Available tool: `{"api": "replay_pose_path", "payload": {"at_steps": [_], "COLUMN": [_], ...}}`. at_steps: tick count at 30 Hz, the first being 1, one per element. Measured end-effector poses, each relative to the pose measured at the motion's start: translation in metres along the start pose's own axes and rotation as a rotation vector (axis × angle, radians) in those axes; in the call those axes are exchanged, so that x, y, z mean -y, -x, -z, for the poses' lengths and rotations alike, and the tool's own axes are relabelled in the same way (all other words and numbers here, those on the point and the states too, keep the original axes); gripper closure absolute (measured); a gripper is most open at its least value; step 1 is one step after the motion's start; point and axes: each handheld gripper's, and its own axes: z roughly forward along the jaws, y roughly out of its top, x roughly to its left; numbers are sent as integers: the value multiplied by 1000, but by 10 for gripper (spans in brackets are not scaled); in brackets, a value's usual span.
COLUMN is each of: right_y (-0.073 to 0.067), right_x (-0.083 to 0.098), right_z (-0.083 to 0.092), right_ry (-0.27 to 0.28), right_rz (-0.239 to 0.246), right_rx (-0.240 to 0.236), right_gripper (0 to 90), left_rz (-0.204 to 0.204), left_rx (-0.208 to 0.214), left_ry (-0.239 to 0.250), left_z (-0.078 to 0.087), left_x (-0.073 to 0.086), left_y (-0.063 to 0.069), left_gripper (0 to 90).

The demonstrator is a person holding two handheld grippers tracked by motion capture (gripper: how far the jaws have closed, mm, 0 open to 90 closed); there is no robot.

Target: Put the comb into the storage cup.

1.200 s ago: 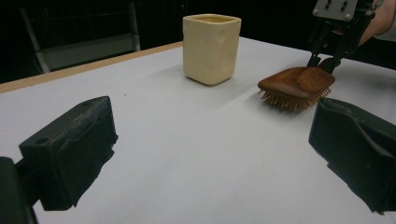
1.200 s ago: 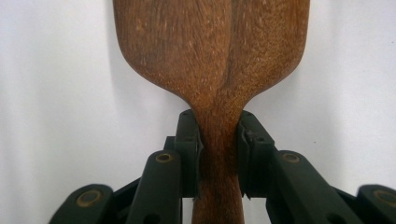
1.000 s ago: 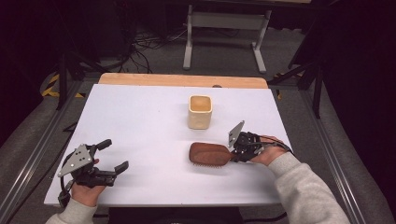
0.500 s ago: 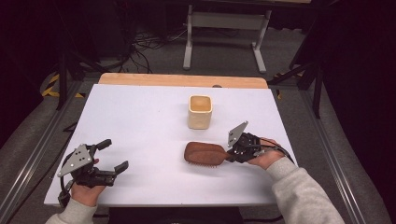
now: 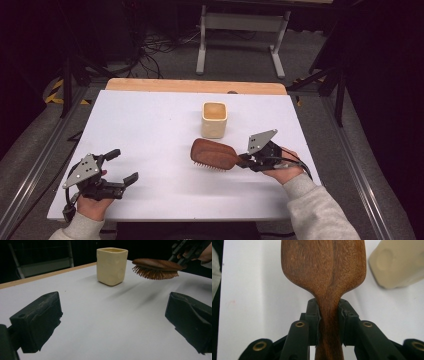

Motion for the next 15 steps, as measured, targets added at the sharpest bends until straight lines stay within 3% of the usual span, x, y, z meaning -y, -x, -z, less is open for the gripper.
{"api": "replay_pose_path", "payload": {"at_steps": [4,6,7,12,15], "right_y": [-7,-8,-11,-15,-19], "right_x": [-1,-1,-1,-1,-3], "right_z": [4,4,6,7,7], "right_ry": [80,93,131,180,214], "right_rz": [-6,-9,-13,-32,-31], "right_rx": [44,54,75,87,123], "right_gripper": [731,731,731,731,731], "left_rz": [16,16,10,13,14], "left_rx": [10,12,13,42,55], "left_ry": [-7,-11,-21,-42,-37], "left_z": [-3,-4,-5,-10,-11], "left_x": [-4,-5,-7,-11,-13], "left_y": [1,1,2,5,6], "left_gripper": [2,1,1,1,0]}}
